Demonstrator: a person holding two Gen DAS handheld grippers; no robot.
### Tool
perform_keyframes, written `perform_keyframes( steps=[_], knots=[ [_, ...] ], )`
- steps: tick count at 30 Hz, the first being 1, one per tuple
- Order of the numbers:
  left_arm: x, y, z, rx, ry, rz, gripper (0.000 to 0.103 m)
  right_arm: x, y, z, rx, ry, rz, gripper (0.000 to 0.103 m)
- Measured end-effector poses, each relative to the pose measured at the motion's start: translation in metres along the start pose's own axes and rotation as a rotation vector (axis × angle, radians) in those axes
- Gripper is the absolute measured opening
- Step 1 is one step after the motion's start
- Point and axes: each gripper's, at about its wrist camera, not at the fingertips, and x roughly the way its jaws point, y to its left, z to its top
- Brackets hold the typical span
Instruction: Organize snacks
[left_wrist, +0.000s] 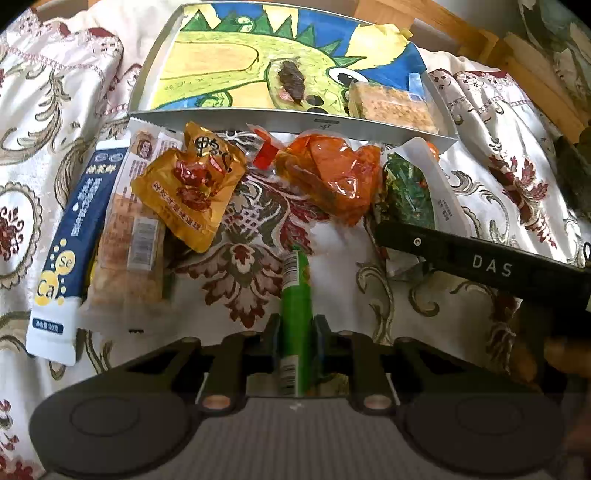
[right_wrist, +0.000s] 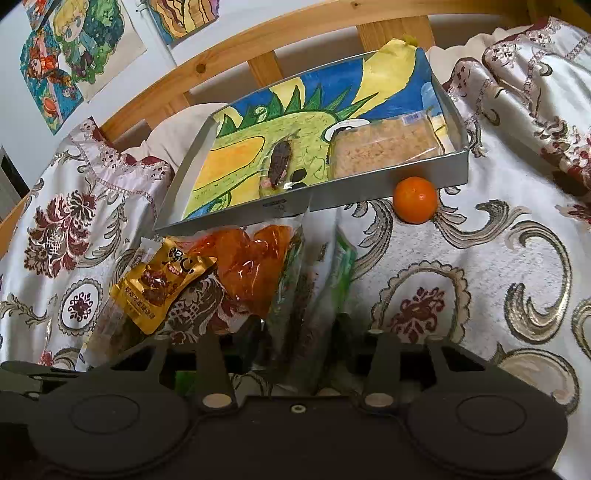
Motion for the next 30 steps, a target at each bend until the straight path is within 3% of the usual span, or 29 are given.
perform_keyframes(
  steps=[11, 23, 30],
  knots=[
    [-0.014, 0.005, -0.002, -0.108, 0.033, -0.071, 0.019, -0.024, 0.003, -0.003, 0.002, -0.012, -0.005, 0.035],
    [-0.028, -0.004, 0.000, -0.143, 0.031, -0.147, 0.019, -0.053, 0.001, -0.002, 0.040, -0.101, 0.000, 0.035],
    [-0.042, -0.006, 0.011, -0.138, -0.009, -0.147, 0.019, -0.056, -0.004, 0.004, 0.067, -0.153, 0.038, 0.035]
  ],
)
